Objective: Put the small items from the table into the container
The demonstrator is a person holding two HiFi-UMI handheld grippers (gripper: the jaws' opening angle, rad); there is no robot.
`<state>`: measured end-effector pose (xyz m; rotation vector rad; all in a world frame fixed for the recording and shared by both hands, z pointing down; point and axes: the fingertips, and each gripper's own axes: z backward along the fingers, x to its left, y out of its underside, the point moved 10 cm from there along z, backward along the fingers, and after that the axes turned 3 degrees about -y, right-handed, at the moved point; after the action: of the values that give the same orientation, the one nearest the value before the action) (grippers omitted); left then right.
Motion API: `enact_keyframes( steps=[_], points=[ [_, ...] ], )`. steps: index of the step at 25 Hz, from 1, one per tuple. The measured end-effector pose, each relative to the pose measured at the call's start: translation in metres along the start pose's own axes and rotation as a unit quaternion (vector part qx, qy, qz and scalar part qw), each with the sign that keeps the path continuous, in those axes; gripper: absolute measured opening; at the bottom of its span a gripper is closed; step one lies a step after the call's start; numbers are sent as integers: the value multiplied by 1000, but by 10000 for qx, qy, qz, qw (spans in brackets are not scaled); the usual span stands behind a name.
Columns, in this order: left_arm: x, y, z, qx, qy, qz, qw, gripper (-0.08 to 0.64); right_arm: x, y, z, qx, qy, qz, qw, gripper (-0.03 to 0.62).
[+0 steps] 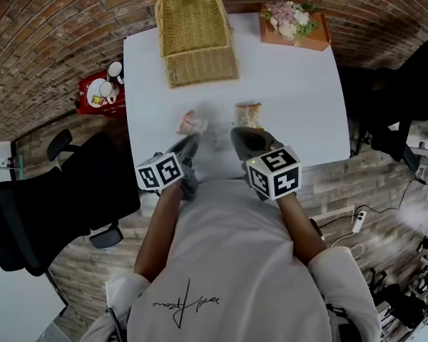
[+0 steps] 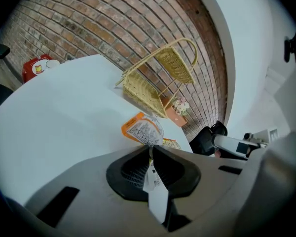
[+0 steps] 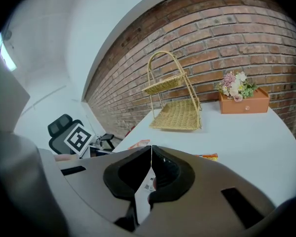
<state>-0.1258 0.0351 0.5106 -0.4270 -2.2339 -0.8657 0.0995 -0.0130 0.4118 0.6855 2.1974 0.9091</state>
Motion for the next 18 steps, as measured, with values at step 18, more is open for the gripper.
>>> enact_keyframes(
  steps=[18],
  points=[
    [-34,-1,1,18,274,-293,9992,29,0,3,15,-94,-168,52,9998,21]
  ],
)
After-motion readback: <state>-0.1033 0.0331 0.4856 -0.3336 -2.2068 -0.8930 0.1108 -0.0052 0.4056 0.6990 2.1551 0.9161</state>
